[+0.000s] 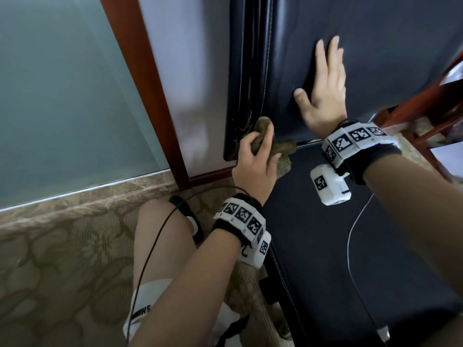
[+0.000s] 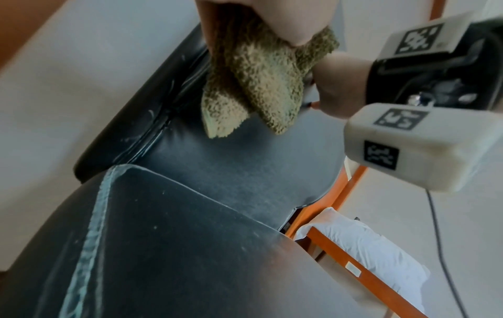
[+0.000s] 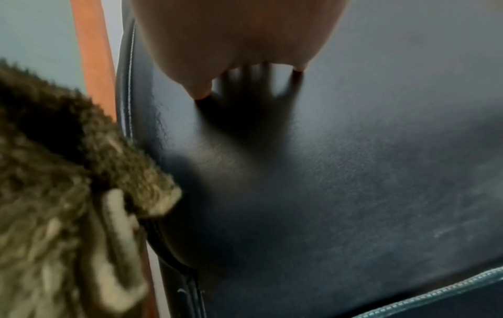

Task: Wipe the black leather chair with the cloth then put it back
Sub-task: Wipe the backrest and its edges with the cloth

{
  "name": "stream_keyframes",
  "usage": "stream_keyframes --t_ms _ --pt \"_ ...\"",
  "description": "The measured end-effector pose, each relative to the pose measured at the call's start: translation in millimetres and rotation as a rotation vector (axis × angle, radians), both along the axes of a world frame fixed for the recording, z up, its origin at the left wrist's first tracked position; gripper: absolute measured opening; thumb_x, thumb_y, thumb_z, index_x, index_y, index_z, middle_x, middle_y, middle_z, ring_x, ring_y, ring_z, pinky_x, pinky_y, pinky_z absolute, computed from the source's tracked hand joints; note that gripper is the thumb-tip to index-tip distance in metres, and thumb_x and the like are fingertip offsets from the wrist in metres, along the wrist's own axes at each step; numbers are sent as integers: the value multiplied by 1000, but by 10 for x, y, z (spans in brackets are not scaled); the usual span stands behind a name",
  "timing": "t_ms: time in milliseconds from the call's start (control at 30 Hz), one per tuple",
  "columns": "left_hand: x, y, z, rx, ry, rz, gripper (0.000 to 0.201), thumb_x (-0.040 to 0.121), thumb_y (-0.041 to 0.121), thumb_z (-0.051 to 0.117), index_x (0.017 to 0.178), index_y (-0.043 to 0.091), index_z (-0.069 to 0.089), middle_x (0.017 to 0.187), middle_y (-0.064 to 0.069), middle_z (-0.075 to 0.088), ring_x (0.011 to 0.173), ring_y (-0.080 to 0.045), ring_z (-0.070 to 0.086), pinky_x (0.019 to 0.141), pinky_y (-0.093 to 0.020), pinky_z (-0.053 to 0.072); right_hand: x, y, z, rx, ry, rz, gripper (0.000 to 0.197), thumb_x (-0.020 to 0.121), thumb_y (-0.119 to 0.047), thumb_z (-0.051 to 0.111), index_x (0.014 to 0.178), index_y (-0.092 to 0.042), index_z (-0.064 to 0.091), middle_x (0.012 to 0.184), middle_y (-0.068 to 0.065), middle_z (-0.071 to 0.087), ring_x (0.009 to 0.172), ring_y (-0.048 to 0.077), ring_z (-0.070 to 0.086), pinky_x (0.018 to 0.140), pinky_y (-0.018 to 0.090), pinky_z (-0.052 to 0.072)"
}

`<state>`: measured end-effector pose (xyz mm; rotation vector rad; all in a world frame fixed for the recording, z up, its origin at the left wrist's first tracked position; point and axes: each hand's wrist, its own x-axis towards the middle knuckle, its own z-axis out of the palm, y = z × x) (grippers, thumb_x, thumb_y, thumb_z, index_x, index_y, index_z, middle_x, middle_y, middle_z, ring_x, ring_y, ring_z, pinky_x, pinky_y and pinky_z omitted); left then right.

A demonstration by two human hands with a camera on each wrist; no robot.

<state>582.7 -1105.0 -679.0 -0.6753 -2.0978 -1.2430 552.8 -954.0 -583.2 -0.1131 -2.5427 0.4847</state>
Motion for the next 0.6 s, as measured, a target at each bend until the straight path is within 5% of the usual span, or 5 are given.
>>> stream_keyframes --t_ms 133,200,300,400,600 --pt "-150 -24 14 -81 -118 71 48 89 32 47 135 17 48 120 -9 43 101 -25 56 62 -34 53 1 23 -5 26 -19 5 71 91 -23 48 147 -2 9 153 25 -1 141 43 0 113 44 5" --pt "-290 -87 -39 -164 -338 101 51 94 33 45 142 18 39 129 -13 42 110 -26 52 71 -42 53 -8 21 -1 23 -29 2 71 91 -22 48 147 -2 8 153 25 -2 141 43 0 112 43 5" --pt "-444 -203 -144 -92 -494 145 50 96 27 48 143 15 36 130 -15 40 109 -24 50 85 -35 48 -37 15 -12 30 -26 -10 71 91 -22 47 147 -1 9 153 26 -1 141 43 0 112 43 6" --pt "-402 -204 -108 77 -331 139 47 91 27 49 133 5 50 116 -21 50 101 -19 51 79 -19 45 -72 7 -44 41 -21 -41 71 91 -23 47 146 -1 10 153 26 1 141 43 3 112 47 10" --pt "-250 42 84 284 -173 8 49 92 28 49 128 -5 51 111 -27 51 106 -16 42 95 4 21 -68 9 -72 48 -11 -54 69 93 -26 47 147 -1 10 153 25 3 140 44 6 110 52 15"
